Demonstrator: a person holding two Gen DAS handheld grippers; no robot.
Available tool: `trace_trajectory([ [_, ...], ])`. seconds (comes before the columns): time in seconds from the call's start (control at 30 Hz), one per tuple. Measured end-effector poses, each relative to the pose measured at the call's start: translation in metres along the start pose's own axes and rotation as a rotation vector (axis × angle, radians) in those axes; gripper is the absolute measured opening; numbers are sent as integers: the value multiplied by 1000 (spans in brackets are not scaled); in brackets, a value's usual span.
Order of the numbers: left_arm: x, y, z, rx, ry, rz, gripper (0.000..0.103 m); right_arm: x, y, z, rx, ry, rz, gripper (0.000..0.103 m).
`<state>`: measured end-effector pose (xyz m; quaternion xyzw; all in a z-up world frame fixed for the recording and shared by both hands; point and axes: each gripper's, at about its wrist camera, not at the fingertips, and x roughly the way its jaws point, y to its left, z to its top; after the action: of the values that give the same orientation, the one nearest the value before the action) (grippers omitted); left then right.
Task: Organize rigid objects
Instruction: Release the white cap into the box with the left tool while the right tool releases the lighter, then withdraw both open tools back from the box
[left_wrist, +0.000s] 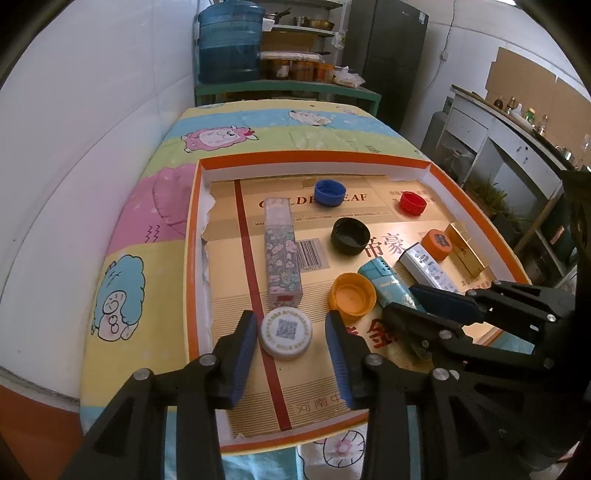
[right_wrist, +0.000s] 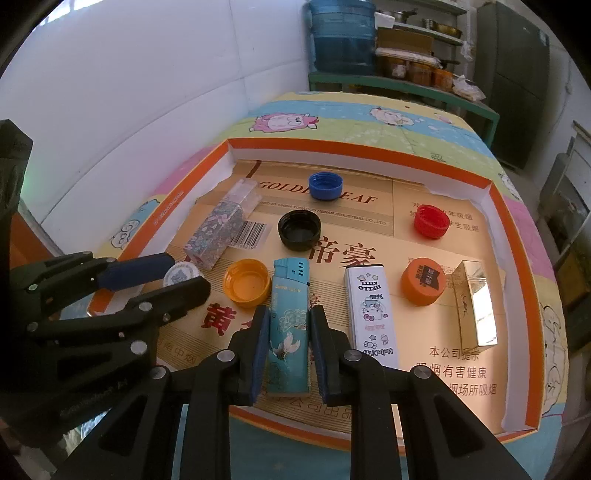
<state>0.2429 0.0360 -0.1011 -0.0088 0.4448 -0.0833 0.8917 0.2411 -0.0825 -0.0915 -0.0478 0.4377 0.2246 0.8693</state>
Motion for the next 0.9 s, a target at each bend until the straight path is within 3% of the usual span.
trace_trajectory([
  [0.23,-3,-1,1,-4,-14,7,41,0,0,0,2,-1,1,23],
  [0.37,-7,1,1,-16,-32,14,51,-2,-1,-1,4,-9,0,23],
  [0.6,-10,3,2,-18,-44,9,57,-11,-4,-1,13,-23,-11,24],
  [0.77,-17,1,2,-20,-65,6,63,-20,-11,-3,39,-40,-44,40],
  [0.9,-23,-2,2,-16,-73,-3,64,-30,-15,-3,57,-52,-57,45],
])
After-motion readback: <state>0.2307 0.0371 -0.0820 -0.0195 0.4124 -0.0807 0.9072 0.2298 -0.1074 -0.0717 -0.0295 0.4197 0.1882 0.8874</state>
